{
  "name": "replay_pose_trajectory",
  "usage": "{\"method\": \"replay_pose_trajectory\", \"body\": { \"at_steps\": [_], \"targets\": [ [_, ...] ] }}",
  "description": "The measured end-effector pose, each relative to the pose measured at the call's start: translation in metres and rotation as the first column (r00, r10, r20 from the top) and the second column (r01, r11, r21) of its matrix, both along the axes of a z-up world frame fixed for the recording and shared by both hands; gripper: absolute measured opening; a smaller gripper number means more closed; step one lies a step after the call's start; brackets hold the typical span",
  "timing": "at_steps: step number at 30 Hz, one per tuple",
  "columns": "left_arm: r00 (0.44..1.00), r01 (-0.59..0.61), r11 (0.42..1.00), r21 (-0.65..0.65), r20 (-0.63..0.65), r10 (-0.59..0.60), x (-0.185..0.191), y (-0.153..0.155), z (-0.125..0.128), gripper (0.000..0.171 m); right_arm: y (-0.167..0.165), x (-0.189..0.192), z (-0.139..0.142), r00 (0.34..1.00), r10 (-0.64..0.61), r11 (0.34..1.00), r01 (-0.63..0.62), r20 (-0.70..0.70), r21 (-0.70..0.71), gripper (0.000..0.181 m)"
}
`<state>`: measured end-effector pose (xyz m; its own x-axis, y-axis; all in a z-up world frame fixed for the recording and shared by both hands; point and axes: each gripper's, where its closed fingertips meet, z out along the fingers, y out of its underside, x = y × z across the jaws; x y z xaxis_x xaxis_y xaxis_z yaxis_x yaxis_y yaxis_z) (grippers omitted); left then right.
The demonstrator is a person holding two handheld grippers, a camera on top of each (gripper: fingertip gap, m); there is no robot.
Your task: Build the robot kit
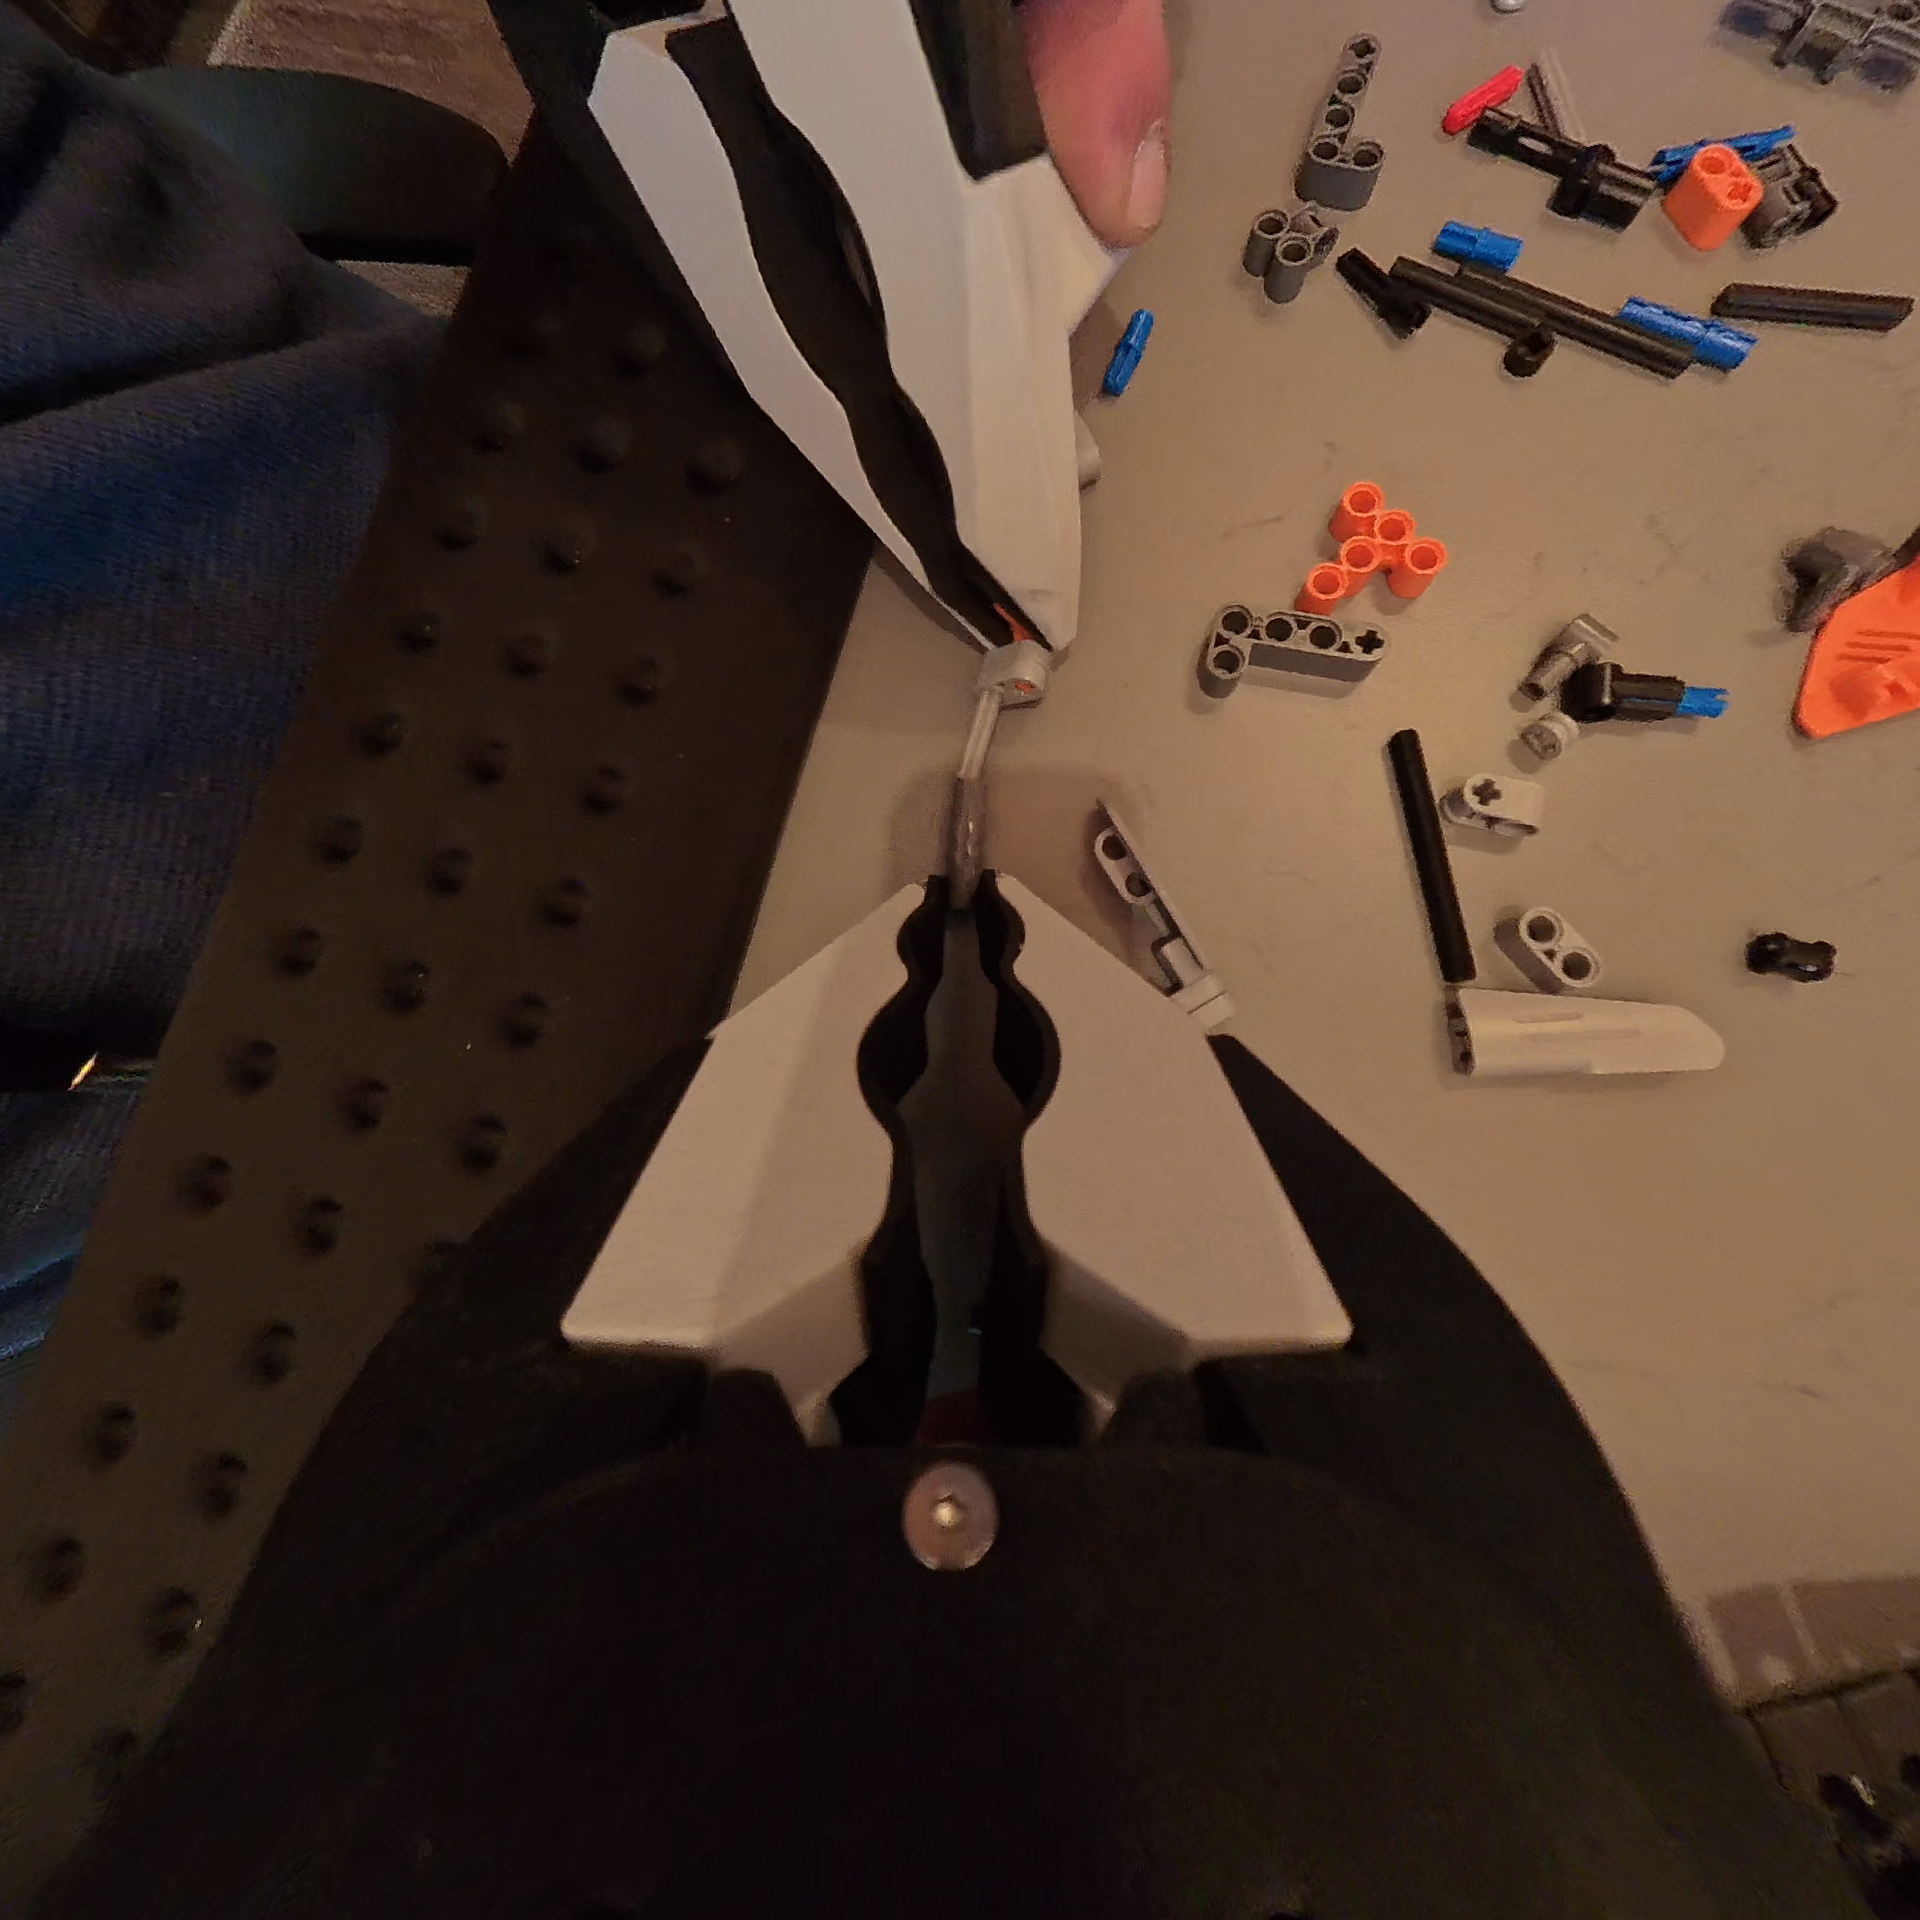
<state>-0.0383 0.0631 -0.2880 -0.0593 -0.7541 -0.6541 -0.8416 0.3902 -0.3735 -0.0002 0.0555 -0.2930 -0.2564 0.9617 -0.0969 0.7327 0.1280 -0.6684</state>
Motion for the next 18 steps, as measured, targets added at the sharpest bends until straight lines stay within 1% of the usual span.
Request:
{"method": "replay_pose_trajectory", "body": {
  "at_steps": [3, 9, 14, 18],
  "targets": [
    [0.999, -0.04, 0.998, -0.041, -0.029, 0.039, -0.0018, 0.0009, -0.0025, 0.006, 0.0018, -0.0011, -0.0004, 1.0, -0.006, 0.998, 0.005, 0.011, 0.07, 0.003],
    [0.994, -0.102, 0.979, -0.175, 0.005, 0.105, -0.0027, 0.0012, -0.0035, 0.005, 0.0044, -0.0019, -0.0007, 0.999, -0.011, 0.978, 0.003, 0.035, 0.209, 0.003],
    [0.986, -0.148, 0.941, -0.305, 0.034, 0.166, -0.0042, 0.0006, -0.0049, 0.005, 0.0061, -0.0043, -0.0004, 0.999, -0.008, 0.948, -0.006, 0.045, 0.317, 0.003],
    [0.98, -0.179, 0.918, -0.354, 0.016, 0.198, -0.0055, 0.002, -0.0051, 0.005, 0.0081, -0.0053, -0.0002, 0.998, -0.013, 0.911, -0.011, 0.057, 0.412, 0.003]
  ]
}}
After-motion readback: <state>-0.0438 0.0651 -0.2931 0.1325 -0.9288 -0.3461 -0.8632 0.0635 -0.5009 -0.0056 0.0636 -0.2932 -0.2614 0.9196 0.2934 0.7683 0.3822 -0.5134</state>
